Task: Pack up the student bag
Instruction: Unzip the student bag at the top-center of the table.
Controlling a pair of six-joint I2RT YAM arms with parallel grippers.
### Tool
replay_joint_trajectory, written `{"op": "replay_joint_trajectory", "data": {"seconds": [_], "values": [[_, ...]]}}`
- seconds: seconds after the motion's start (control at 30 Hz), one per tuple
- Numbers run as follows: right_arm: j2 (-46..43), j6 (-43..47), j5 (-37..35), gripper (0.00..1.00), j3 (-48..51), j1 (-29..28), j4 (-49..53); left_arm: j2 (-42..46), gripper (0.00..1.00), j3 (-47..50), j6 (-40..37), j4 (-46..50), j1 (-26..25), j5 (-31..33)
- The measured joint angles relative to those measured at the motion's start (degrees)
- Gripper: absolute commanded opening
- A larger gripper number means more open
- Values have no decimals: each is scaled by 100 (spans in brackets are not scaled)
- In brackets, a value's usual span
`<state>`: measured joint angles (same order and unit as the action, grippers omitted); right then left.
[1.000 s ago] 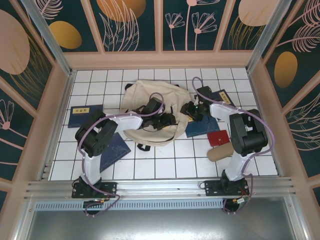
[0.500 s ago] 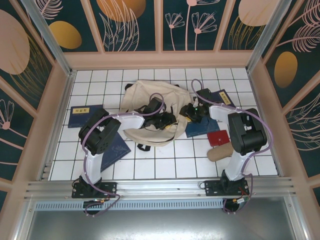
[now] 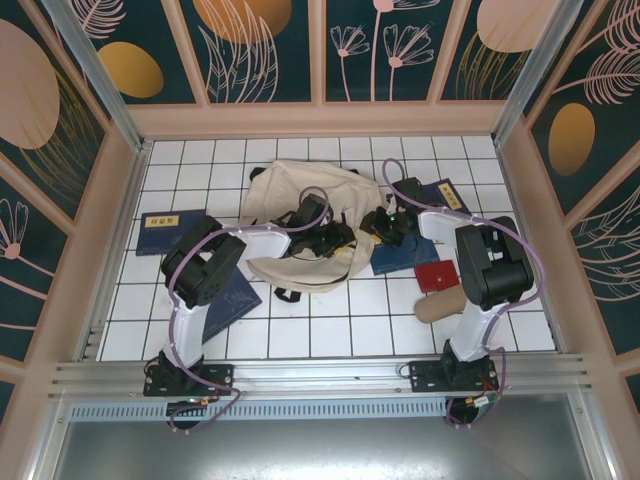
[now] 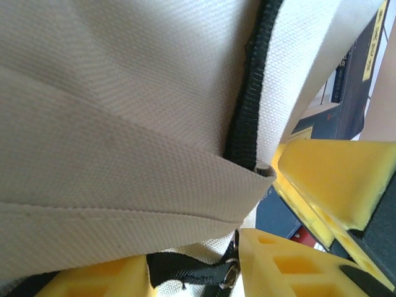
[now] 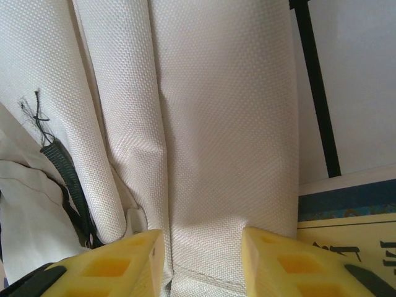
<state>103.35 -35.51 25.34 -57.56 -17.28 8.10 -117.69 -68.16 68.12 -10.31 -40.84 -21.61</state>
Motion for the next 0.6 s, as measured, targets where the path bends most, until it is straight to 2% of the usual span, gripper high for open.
{"op": "replay_joint_trajectory", "data": {"seconds": [0.1, 0.23, 0.6], "values": [[0, 7, -37, 38, 0, -20, -2, -2, 24, 2, 181, -4, 0, 125], [0, 22, -114, 37, 0, -63, -4, -2, 18, 74, 376, -111, -7, 264], [0, -4, -317, 37, -35, -133, 24, 260, 12, 376, 461, -341, -11, 385]]}}
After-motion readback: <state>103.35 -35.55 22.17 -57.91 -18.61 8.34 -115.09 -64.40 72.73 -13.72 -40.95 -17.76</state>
